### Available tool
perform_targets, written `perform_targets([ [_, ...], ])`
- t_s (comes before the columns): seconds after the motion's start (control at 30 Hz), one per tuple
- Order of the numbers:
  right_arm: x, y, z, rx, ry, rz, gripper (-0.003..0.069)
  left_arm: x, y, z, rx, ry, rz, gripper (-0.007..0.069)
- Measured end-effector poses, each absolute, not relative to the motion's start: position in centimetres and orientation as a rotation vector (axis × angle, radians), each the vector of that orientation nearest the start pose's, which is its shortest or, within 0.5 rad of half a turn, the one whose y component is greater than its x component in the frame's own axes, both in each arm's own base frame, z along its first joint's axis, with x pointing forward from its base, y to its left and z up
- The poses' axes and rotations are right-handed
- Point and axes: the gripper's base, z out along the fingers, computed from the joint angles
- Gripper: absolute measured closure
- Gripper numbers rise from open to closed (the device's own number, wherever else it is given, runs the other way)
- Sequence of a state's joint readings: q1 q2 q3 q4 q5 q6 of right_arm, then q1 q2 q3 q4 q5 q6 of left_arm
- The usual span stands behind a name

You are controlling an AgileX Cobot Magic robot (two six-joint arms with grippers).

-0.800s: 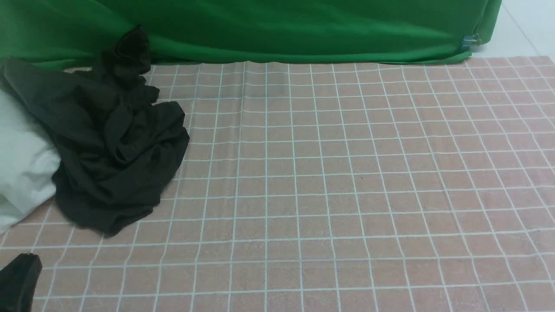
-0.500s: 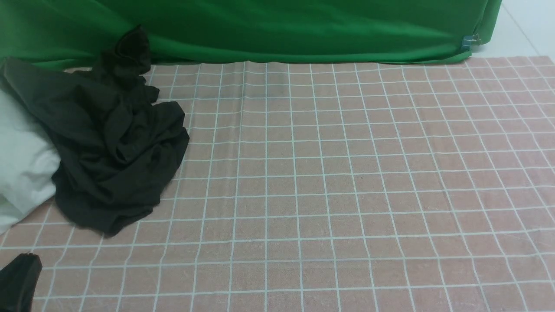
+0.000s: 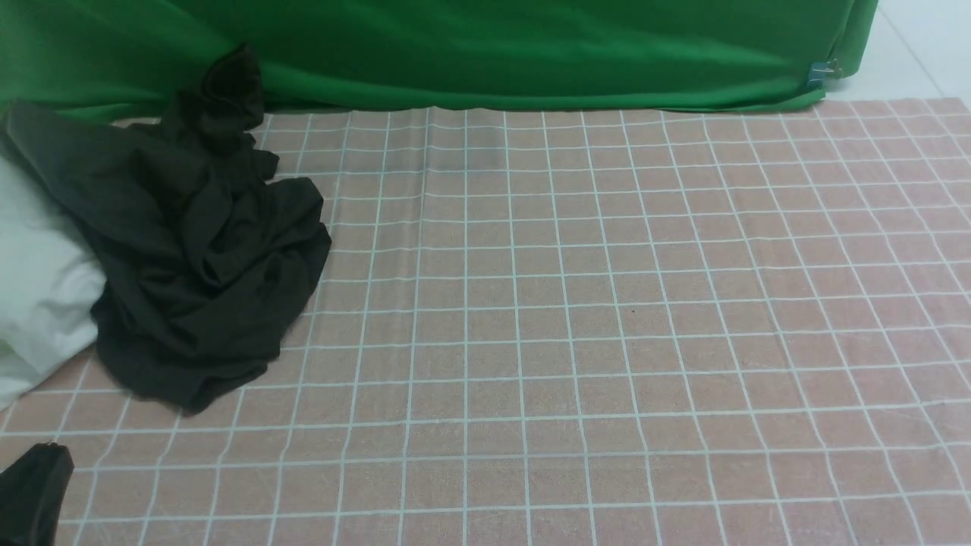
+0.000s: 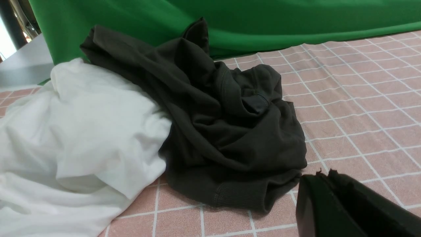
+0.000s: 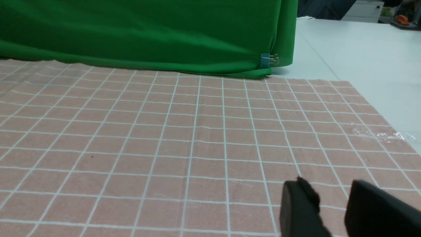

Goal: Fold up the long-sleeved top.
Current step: Spread the long sleeves with your arms and place them on the tabletop

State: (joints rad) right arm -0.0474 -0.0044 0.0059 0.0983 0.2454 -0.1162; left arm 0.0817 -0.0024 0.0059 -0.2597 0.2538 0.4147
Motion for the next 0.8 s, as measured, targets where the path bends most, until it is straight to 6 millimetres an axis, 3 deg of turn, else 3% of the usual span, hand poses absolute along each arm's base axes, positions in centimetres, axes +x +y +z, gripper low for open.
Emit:
perform_targets([
  [0.3,5.5,0.0,18.9,0.005,1.729,-0.030,0.0417,5.6,-0.1,19.2,0.086,1.692,0.111,0.0606],
  [0.37,5.5,0.0,18.9,0.005,1.729,-0.030,0.0417,5.6,-0.1,19.7,-0.019,1.639,0.021,0.0606],
  [0.43,5.5,0.0,18.9,0.005,1.729,-0.030,0.0417,5.6,0.2,20.8,-0.305,1.498,-0.230,0.0606],
  [0.53,5.5,0.0,18.9,0.005,1.729,-0.030,0.0417,5.5,0.9,21.5,-0.513,1.357,-0.382,0.0606],
  [0.8,5.5,0.0,18.9,0.005,1.729,-0.030,0.0417,5.1,1.9,22.8,-0.540,1.184,-0.305,0.0606],
])
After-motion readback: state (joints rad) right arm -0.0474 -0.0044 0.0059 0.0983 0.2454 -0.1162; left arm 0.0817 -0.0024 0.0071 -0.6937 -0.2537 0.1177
